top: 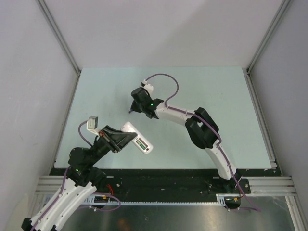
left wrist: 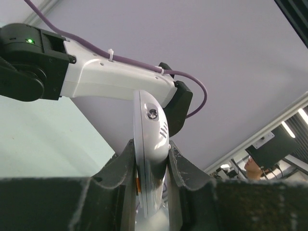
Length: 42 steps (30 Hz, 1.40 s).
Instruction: Load the batteries into the remote control
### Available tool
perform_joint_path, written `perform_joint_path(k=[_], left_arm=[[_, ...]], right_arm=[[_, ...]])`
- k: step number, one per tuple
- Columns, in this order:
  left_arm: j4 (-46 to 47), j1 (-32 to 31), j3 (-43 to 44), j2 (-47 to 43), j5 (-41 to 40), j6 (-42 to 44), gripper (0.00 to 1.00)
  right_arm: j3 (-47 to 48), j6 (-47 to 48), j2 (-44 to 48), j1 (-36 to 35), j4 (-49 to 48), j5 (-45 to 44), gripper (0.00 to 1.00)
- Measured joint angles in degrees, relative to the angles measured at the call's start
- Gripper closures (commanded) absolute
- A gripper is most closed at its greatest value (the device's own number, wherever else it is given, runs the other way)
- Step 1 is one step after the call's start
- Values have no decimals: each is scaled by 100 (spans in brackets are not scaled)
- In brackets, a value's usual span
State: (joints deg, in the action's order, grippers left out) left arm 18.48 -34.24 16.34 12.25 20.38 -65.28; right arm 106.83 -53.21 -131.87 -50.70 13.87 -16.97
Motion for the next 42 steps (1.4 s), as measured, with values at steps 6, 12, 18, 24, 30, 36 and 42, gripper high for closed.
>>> perform_joint_path(k=[6, 12, 18, 24, 30, 36, 42], left_arm=[[-306, 0, 142, -173, -236, 155, 100], [-673, 0, 315, -195, -437, 380, 100], [-1106, 0, 525, -153, -627, 656, 100], [-1246, 0, 590, -13, -686, 767, 100], [-1309, 0, 590, 24, -695, 791, 100], [-1309, 0, 590, 24, -691, 789, 100], [-1311, 0, 590, -7, -688, 787, 100]], right_arm=[[671, 393, -356, 199, -909, 1027, 100], [2028, 610, -1360, 382, -833, 1744, 100], [2778, 802, -2153, 551, -181, 2090, 100], [2459, 909, -2138, 649, 28, 2337, 100], [1093, 1014, -1375, 671, -420, 2452, 100], [402, 1187, -964, 671, -584, 2487, 100], [-647, 1303, -332, 730, -846, 2420, 96]])
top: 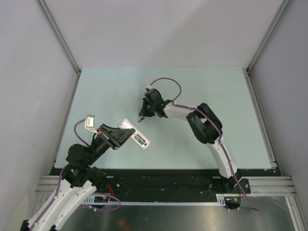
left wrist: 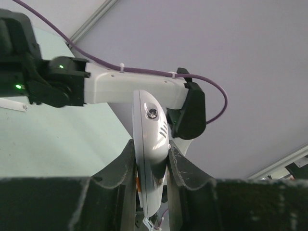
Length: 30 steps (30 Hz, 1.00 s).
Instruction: Load the batteries into the remote control
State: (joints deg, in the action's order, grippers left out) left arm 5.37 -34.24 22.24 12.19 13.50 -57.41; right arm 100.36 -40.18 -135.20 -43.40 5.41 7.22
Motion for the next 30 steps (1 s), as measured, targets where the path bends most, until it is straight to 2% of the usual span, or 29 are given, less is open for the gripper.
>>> perform_joint_path(k=[3, 4, 5, 8, 11, 16, 19, 20, 22, 25, 26, 30], left_arm=[[0, 0, 0, -9, -2, -2, 100], [0, 0, 0, -9, 0, -4, 100], [0, 0, 0, -9, 0, -4, 100], [2, 0, 0, -9, -2, -4, 100], [2, 0, 0, -9, -2, -4, 100], [-4, 0, 0, -79, 0, -13, 100], [-2, 0, 0, -181, -2, -22, 100], [0, 0, 0, -221, -4, -46, 100], [0, 0, 0, -254, -4, -68, 100], [0, 0, -7, -262, -4, -127, 100], [0, 0, -7, -262, -2, -153, 100], [-2, 0, -7, -343, -2, -214, 100]], right_arm=[[-1062, -55, 656, 118, -319, -177, 83], [-1156, -76, 723, 164, -319, -219, 77], [-1368, -92, 901, 225, -339, -321, 63], [-1617, -175, 1272, 332, -308, -693, 43], [-1646, -238, 1716, 358, -249, -1091, 36], [-1427, -361, 2369, 116, 330, -1665, 35], [-966, -678, 2376, -262, 1191, -2221, 50], [-839, -833, 2358, -426, 1545, -2382, 60], [-649, -1276, 2295, -684, 2159, -2590, 67], [-575, -2031, 2186, -999, 2970, -2649, 62], [-575, -2253, 2149, -1036, 3224, -2653, 58], [-575, -2918, 2087, -979, 3930, -2761, 53]])
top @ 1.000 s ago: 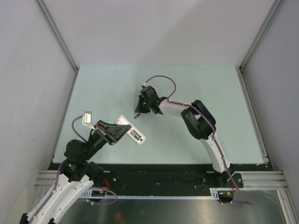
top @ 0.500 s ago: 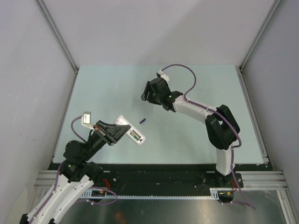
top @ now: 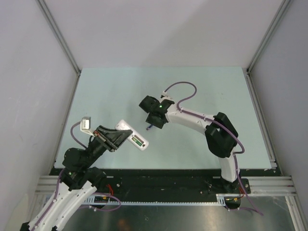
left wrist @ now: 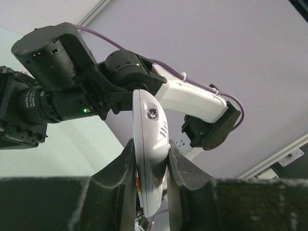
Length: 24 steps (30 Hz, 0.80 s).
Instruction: Load the batteries into the remote control
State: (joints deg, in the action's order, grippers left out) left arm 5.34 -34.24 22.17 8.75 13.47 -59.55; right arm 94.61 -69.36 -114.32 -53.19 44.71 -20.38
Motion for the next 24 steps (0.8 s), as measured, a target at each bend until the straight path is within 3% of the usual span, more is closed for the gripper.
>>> perform_joint_path(k=[13, 24], left_arm=[[2, -4, -81, -363, 24, -173, 100], [-2, -4, -85, -369, 26, -199, 100]], right_arm=[[286, -660, -844, 144, 684, 68, 49], [1480, -723, -1156, 125, 835, 31, 44]])
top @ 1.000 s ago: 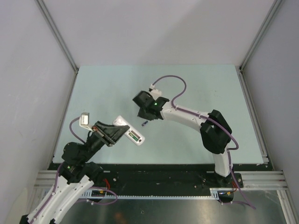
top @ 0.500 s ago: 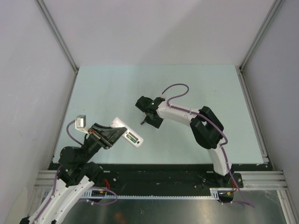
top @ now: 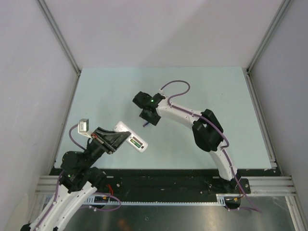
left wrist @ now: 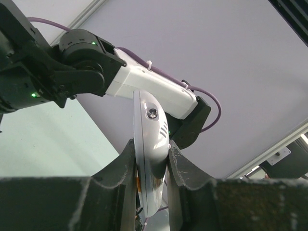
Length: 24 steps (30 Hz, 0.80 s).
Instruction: Load the batteries into the remote control
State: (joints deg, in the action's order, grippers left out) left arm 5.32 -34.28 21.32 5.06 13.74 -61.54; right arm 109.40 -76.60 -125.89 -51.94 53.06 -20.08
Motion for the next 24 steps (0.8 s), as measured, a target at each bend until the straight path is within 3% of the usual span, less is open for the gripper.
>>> perform_joint_path(k=[18, 24], left_arm=[[-2, -13, -2, -96, -2, -4, 100], [-4, -48, -2, -101, -4, -2, 100]], right_arm=[[970, -94, -1056, 83, 546, 103, 44], [1054, 11, -1121, 136, 614, 105, 51]])
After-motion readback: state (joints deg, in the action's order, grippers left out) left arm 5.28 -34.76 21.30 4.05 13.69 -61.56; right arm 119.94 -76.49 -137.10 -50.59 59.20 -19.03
